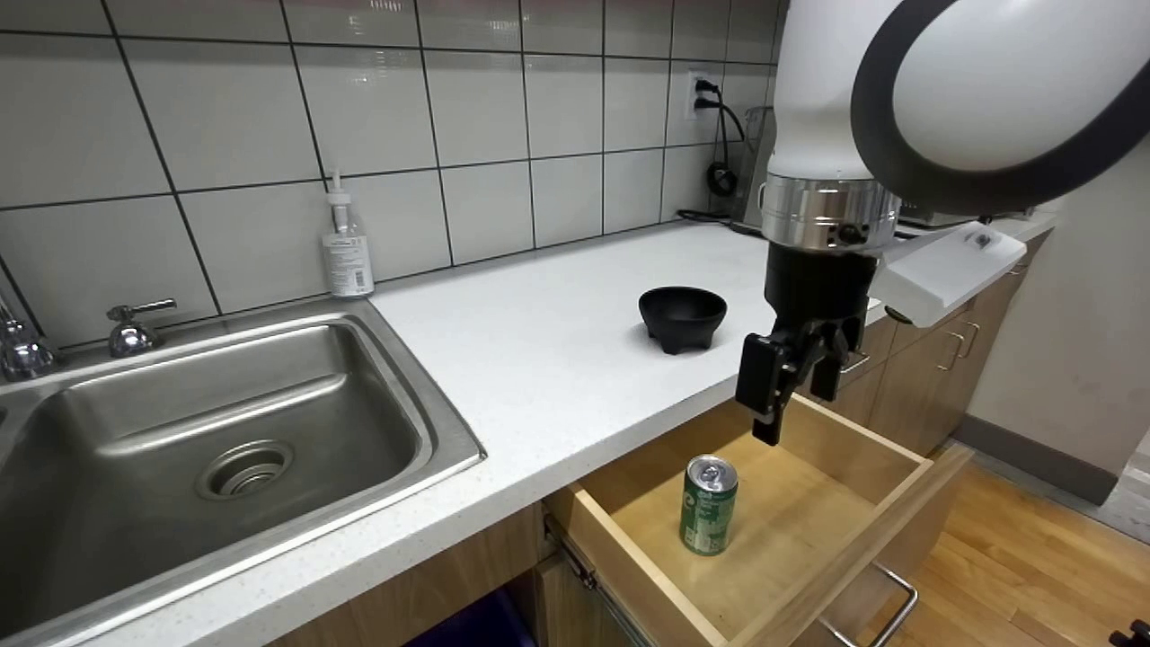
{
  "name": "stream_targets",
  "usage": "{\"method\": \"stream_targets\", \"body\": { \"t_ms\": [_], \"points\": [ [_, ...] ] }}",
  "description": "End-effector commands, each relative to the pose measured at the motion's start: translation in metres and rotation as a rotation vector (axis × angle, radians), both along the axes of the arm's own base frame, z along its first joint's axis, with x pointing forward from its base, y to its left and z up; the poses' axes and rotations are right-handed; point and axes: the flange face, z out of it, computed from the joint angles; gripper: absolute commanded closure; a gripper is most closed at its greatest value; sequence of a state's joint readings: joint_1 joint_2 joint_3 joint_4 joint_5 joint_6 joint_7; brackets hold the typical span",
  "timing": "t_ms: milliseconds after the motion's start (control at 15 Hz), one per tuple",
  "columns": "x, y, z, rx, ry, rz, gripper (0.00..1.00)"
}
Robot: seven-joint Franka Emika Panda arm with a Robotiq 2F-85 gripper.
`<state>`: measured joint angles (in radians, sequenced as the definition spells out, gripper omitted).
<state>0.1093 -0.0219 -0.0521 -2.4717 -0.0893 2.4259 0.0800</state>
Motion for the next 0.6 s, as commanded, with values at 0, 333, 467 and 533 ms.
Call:
{"method": "stream_targets", "body": {
  "t_ms": [0,333,467,533],
  "points": [
    [0.0,0.0,0.0,0.0,0.001,0.0,0.0],
    [-0.027,0.011,-0.001,0.007,0.005,-0.016,0.0],
    [-0.04,0.015,-0.007,0.005,0.022,-0.021,0.0],
    [-0.046,0.016,-0.01,0.007,0.033,-0.028,0.0]
  ]
}}
